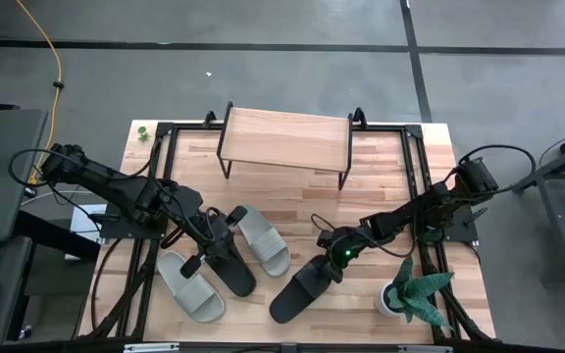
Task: Pick and place slides into the shelf
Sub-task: Put the right black slipper on the shelf
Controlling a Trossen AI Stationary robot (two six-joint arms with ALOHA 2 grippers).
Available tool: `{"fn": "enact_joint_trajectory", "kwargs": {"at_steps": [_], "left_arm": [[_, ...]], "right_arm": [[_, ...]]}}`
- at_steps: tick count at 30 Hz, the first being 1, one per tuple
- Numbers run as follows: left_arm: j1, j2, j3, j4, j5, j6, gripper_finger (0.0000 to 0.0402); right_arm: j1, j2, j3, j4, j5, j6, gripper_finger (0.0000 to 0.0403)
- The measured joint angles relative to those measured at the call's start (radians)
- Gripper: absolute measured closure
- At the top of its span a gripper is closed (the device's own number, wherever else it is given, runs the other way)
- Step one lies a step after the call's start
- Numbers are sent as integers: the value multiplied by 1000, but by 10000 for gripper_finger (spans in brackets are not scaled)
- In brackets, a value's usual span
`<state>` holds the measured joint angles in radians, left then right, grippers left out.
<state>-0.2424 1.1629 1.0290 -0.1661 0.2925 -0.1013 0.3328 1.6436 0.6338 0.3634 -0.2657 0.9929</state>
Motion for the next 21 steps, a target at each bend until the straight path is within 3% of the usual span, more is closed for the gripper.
{"fn": "enact_joint_trajectory", "kwargs": {"at_steps": [12,21], "left_arm": [[0,0,0,-2,-20,0,401],[0,-1,0,-34,-60,35,401]], "right_arm": [[-8,0,1,0,21,-53,402],[-43,0,1,5,-43,-79,402]]}}
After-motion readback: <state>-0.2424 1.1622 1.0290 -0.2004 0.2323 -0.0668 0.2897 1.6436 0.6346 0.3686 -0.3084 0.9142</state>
